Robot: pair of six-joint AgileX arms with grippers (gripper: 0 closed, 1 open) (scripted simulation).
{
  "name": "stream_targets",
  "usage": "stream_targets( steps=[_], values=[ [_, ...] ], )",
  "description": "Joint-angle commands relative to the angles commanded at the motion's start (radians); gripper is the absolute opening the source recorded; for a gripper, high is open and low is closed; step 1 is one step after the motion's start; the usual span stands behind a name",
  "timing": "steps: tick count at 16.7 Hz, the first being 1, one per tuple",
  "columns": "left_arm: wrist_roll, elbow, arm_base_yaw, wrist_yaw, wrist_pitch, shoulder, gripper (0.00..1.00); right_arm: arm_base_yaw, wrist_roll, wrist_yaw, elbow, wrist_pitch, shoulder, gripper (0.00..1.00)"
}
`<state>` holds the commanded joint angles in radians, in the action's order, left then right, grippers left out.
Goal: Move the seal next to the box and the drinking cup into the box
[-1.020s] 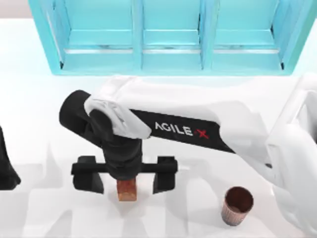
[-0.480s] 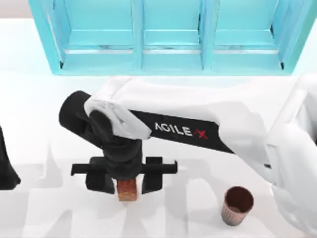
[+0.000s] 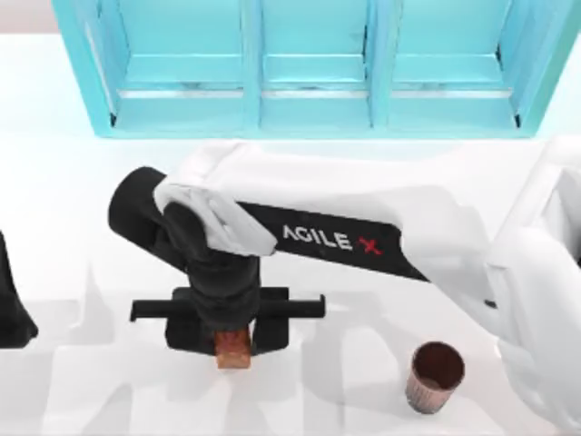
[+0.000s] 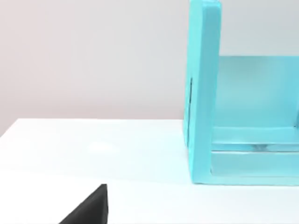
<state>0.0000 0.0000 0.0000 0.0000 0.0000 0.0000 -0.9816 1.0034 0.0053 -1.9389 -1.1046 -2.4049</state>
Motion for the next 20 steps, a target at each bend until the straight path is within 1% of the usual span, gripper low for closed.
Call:
stream_targets(
  steps=[8,10,16,20],
  values=[
    [0.0,0.0,0.0,0.0,0.0,0.0,1.0,0.011,-0.005,0.001,0.012,-0.007,0.018,0.0],
    [0.0,0.0,0.0,0.0,0.0,0.0,1.0,0.036,-0.024,0.0,0.05,-0.026,0.075,0.0],
    [0.0,0.0,0.0,0.0,0.0,0.0,1.0,0.124,-0.122,-0.003,0.224,-0.13,0.362,0.0],
    [0.0,0.0,0.0,0.0,0.0,0.0,1.0,0.142,-0.144,-0.004,0.258,-0.149,0.408,0.0]
  ],
)
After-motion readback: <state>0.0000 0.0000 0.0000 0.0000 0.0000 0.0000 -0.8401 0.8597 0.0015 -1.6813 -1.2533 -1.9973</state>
